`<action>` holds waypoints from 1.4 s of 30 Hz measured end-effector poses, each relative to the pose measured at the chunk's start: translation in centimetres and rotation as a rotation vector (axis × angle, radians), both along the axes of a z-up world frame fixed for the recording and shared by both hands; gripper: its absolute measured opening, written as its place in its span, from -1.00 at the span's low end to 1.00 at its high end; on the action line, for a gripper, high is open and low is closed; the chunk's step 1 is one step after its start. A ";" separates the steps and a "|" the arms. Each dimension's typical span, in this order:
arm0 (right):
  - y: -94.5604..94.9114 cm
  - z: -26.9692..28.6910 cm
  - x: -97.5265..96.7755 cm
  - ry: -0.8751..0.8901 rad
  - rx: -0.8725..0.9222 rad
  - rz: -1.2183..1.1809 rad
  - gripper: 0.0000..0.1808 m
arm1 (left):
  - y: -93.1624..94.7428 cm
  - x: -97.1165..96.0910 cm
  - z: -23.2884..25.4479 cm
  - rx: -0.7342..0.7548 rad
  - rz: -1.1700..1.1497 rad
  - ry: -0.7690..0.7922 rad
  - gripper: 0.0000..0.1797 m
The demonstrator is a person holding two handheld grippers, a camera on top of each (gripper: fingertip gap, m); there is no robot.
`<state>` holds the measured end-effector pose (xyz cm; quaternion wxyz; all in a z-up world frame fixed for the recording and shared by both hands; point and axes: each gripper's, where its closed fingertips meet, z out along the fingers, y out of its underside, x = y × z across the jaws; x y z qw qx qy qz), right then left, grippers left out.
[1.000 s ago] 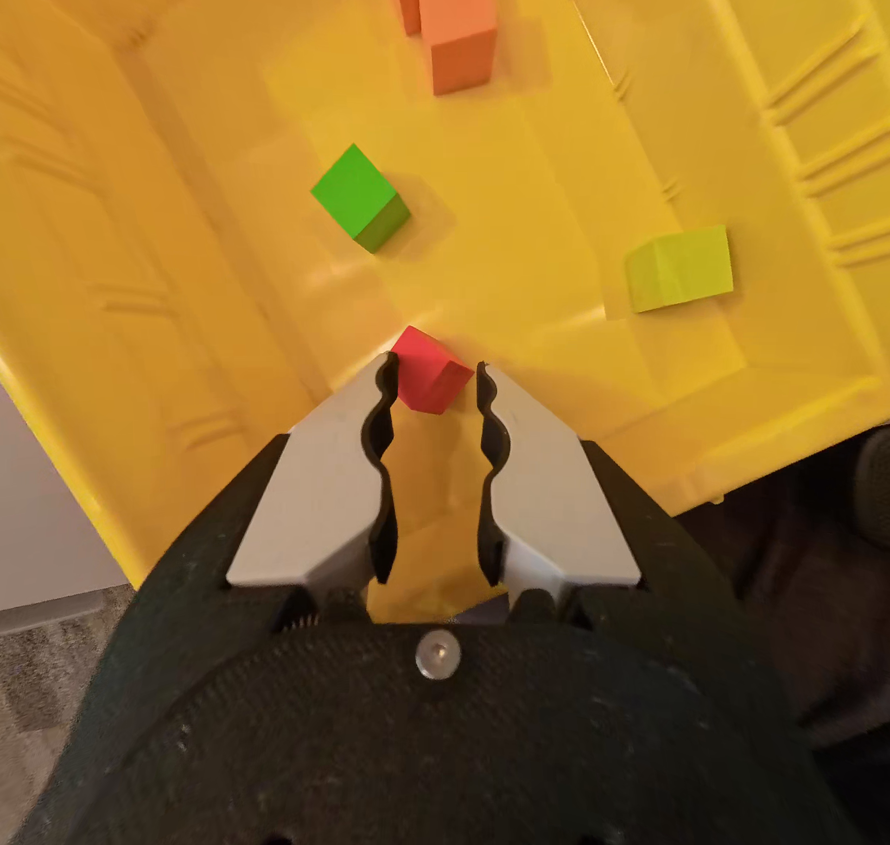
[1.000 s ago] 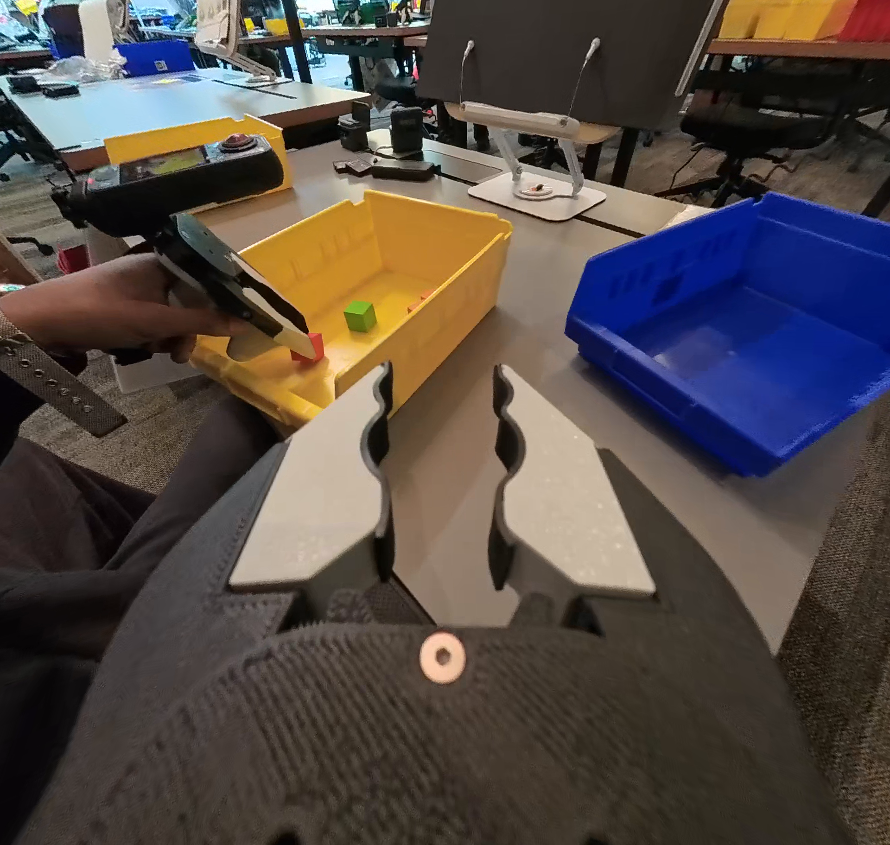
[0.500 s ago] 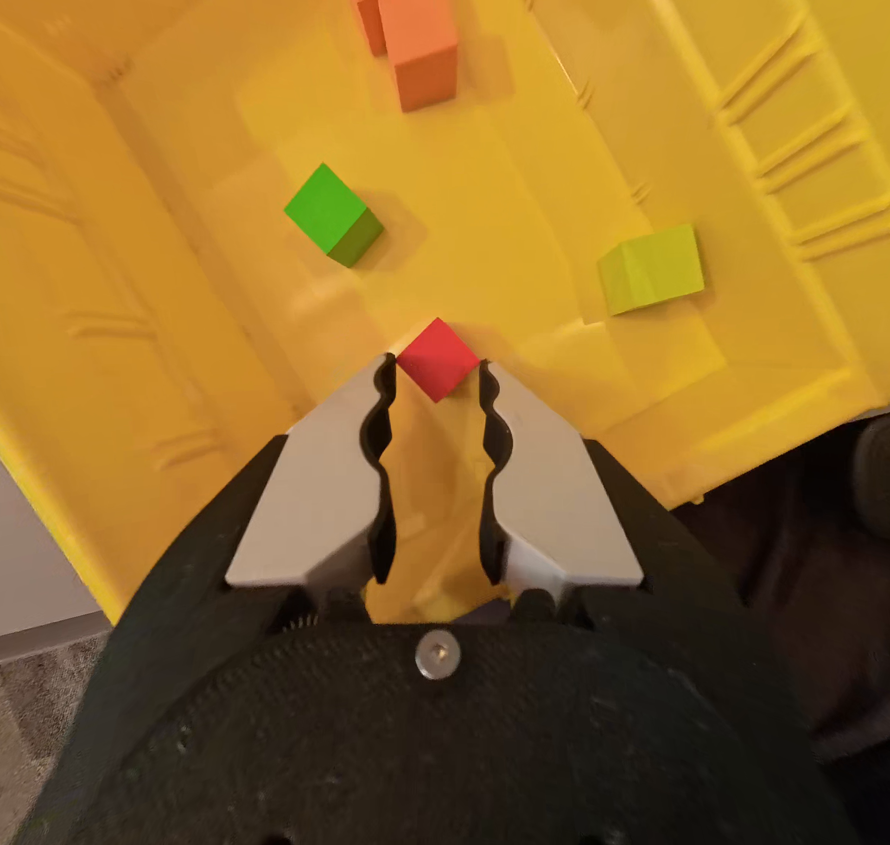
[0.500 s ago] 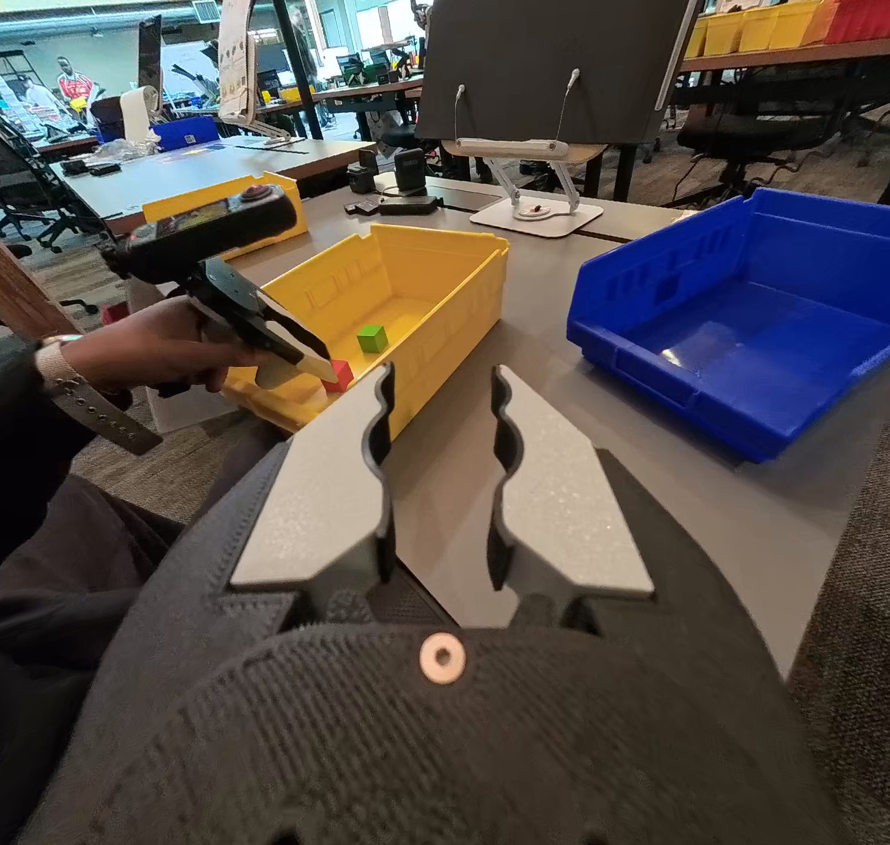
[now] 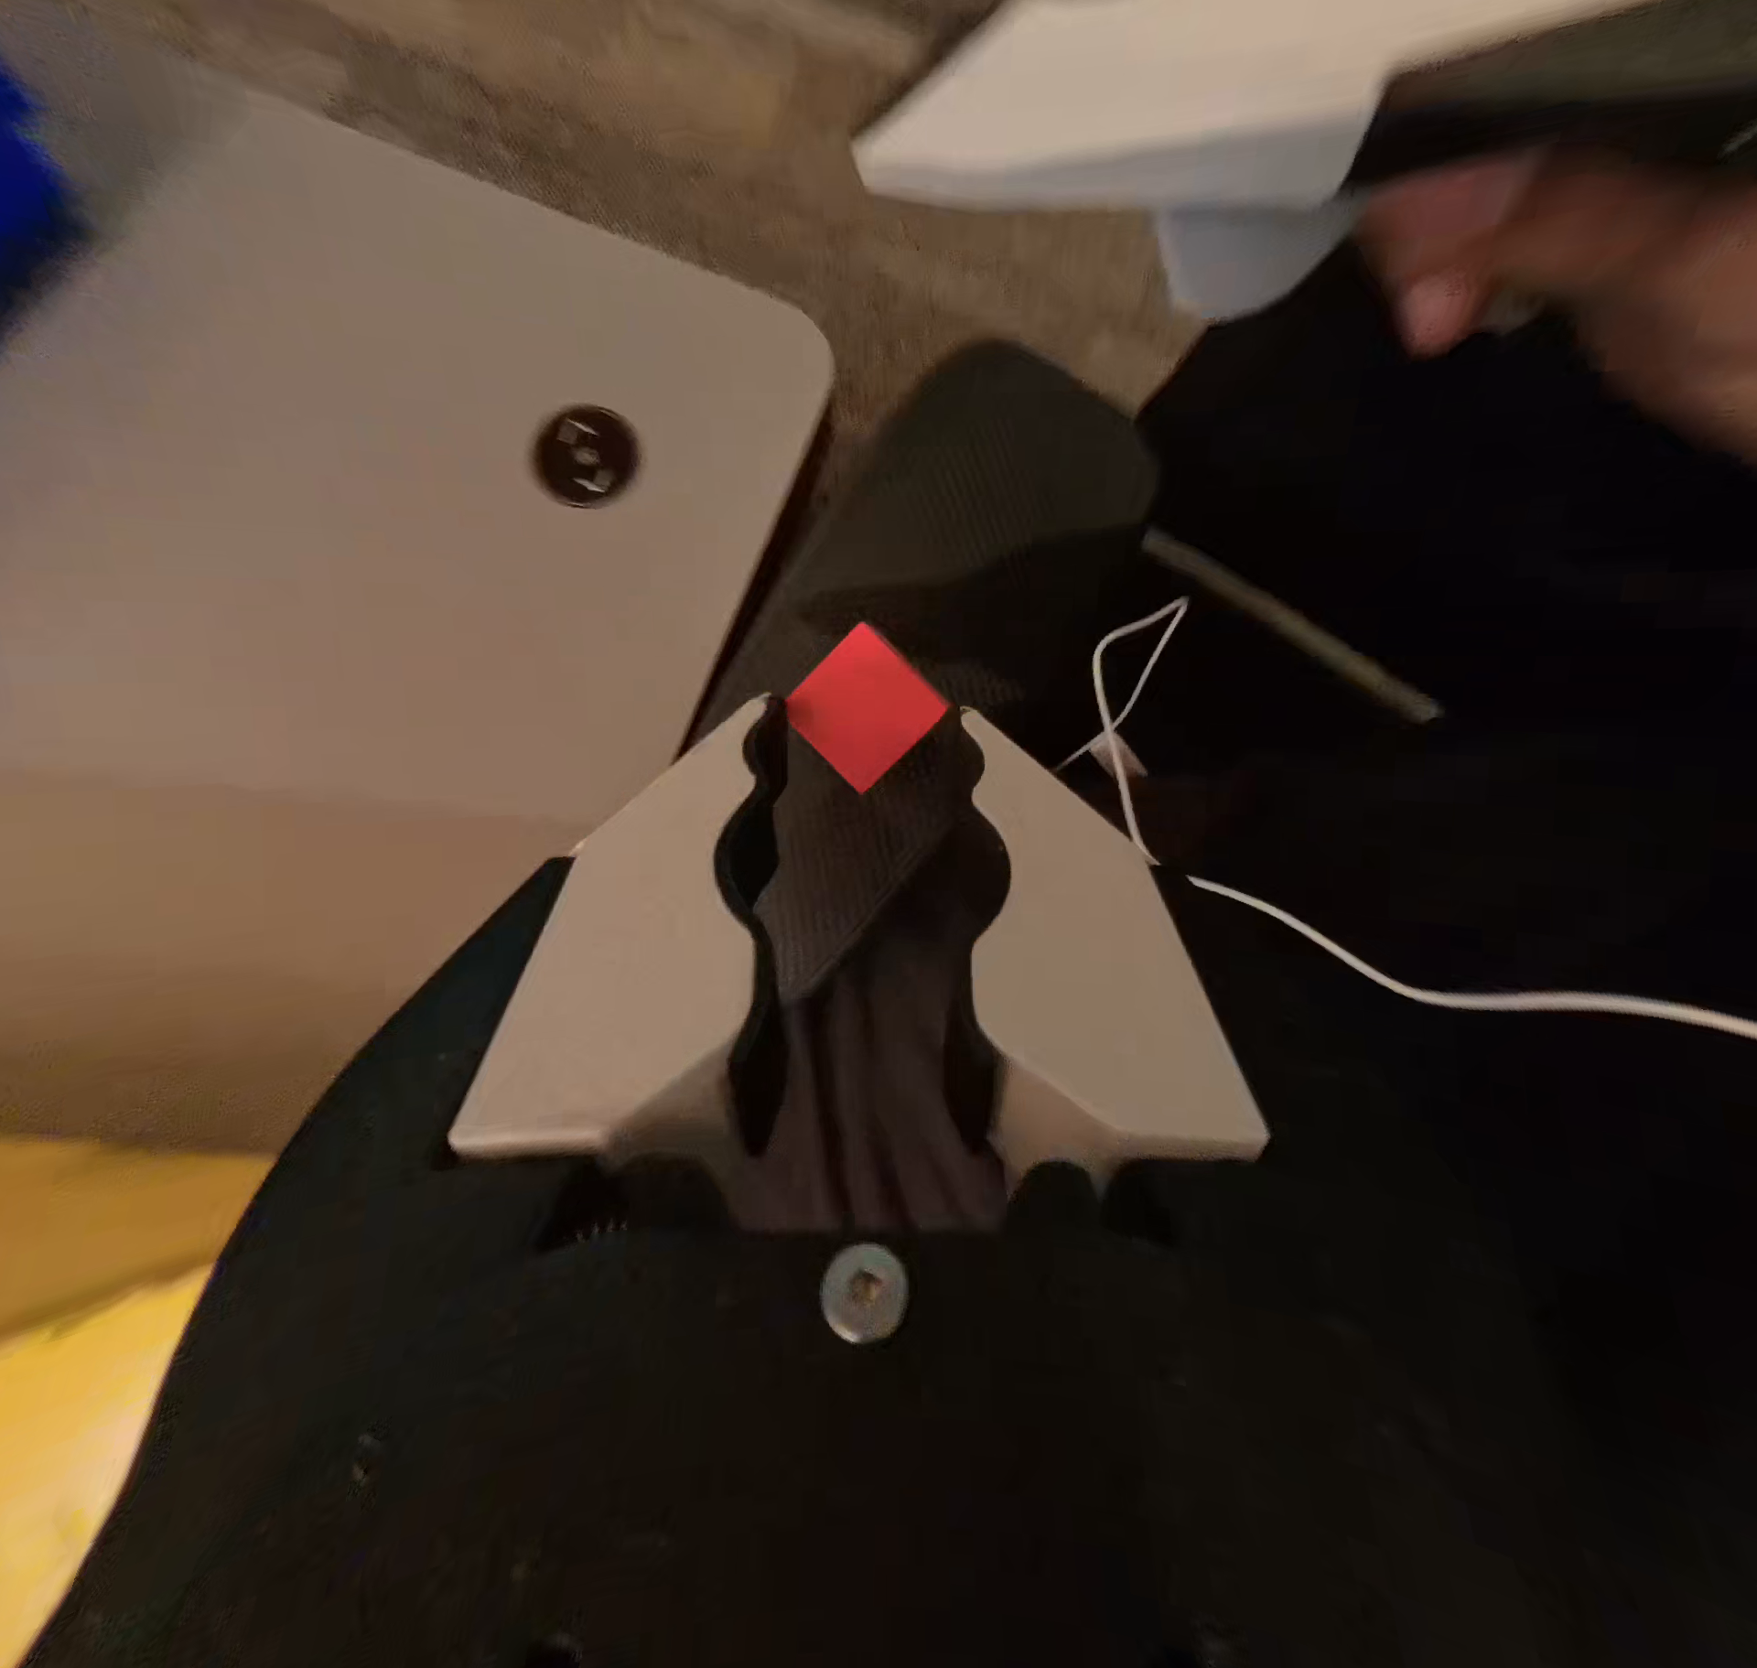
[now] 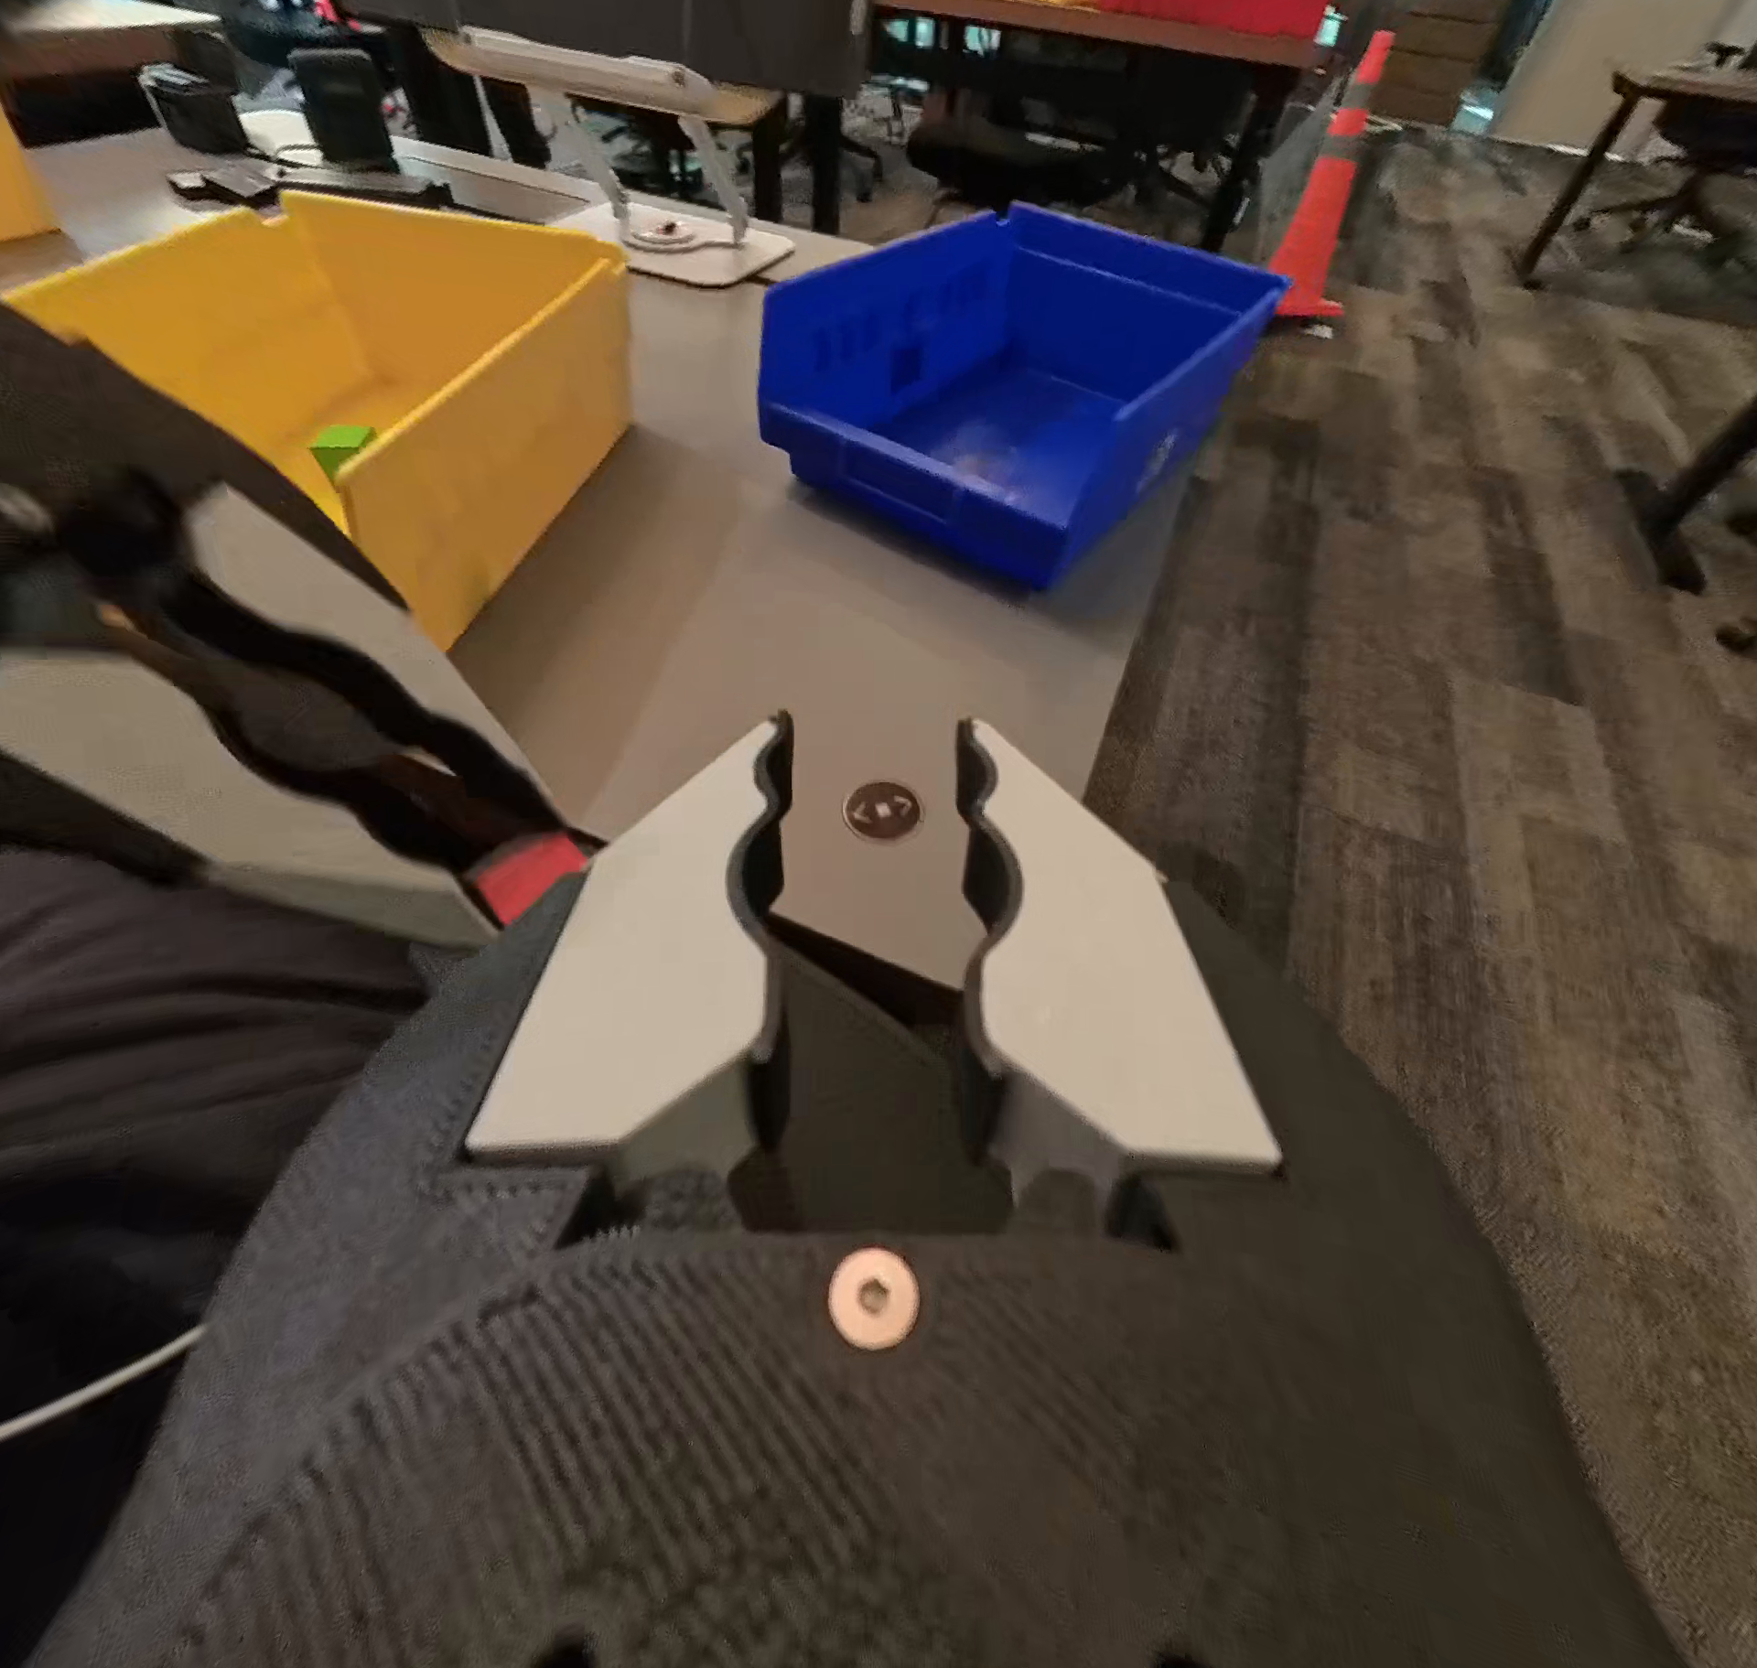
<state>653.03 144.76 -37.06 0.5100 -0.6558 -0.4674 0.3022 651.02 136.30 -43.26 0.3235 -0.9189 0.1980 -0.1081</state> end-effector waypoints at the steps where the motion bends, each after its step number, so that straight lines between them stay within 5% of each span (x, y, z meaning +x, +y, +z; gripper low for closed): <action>1: 0.2 -0.4 0.6 0.004 -0.013 -0.014 -0.63 | 0.3 0.8 -1.6 -0.039 -0.024 0.026 -0.66; 30: -1.6 -0.7 -4.8 0.145 -0.193 0.239 -0.65 | -0.2 -2.0 -5.5 -0.041 0.253 0.068 -0.65; 33: -1.9 -0.7 -4.9 0.131 -0.177 0.244 -0.64 | -0.3 -2.2 -5.5 -0.034 0.274 0.085 -0.42; 36: -1.9 -0.8 -4.9 0.120 -0.158 0.241 -0.64 | -0.8 -2.9 -3.9 0.020 0.313 0.076 -0.21; 42: -2.1 -1.0 -5.0 0.142 -0.197 0.253 -0.64 | -3.2 -13.2 4.6 0.320 0.679 0.052 -0.31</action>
